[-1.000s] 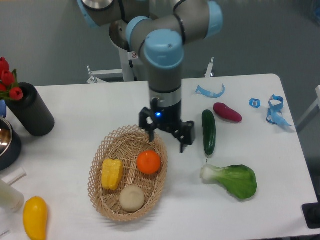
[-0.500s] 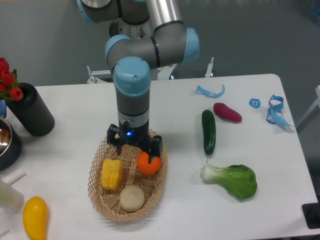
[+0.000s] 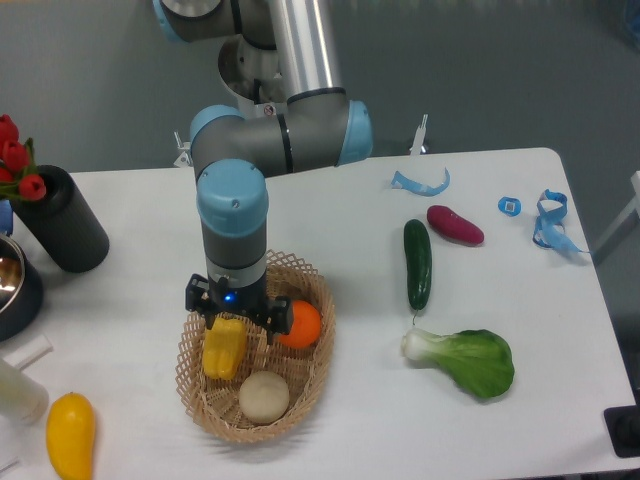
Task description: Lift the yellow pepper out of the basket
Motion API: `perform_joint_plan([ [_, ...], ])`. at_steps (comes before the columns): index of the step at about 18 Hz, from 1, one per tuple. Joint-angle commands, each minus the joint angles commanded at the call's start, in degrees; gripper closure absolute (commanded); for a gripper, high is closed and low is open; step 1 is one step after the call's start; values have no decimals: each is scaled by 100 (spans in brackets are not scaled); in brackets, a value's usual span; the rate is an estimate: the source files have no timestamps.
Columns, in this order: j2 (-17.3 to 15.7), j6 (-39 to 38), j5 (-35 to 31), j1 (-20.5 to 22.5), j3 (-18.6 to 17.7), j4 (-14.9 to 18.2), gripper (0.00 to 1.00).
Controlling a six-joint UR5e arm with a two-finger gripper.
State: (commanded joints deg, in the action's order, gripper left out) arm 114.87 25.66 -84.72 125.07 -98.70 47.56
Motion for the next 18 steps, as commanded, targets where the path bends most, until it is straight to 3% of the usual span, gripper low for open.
perform_joint_plan([
  [17, 317, 0, -79, -123, 44, -89, 0],
  [18, 317, 9, -114, -123, 53, -89, 9],
])
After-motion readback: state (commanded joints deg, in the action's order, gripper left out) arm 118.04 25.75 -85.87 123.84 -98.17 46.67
